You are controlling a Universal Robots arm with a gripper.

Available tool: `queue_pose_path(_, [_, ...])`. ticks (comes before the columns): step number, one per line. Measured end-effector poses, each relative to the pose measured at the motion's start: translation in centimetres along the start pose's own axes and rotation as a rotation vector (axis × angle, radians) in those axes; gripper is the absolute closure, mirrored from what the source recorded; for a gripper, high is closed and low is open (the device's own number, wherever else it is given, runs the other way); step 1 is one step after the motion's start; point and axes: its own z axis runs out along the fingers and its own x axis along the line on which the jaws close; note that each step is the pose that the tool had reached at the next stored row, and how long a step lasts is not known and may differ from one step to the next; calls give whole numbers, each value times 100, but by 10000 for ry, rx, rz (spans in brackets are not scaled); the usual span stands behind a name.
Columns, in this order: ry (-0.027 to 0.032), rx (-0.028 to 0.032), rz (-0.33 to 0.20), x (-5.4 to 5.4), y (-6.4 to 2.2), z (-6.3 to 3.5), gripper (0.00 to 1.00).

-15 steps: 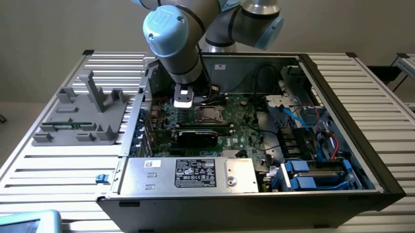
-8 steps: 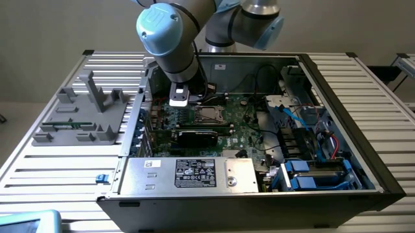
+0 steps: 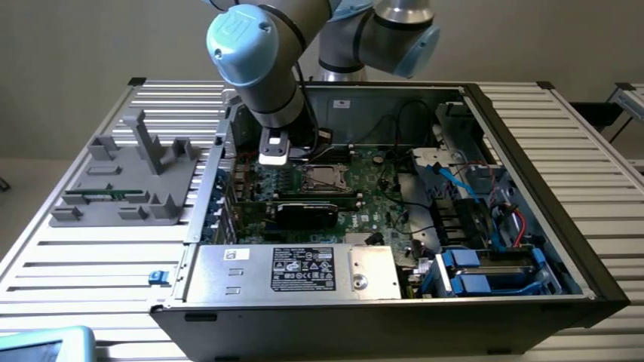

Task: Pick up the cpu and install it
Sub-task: 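Install the first cpu locking lever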

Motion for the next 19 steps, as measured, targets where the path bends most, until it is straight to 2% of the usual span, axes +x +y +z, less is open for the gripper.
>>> queue_pose_path(7, [7, 17, -2, -23, 1, -4, 88])
queue_pose_path(12, [60, 30, -26, -33, -4, -2, 88])
queue_pose_path(16, [154, 55, -67, -34, -3, 2, 88])
queue_pose_path(19, [168, 60, -74, -34, -1, 4, 88])
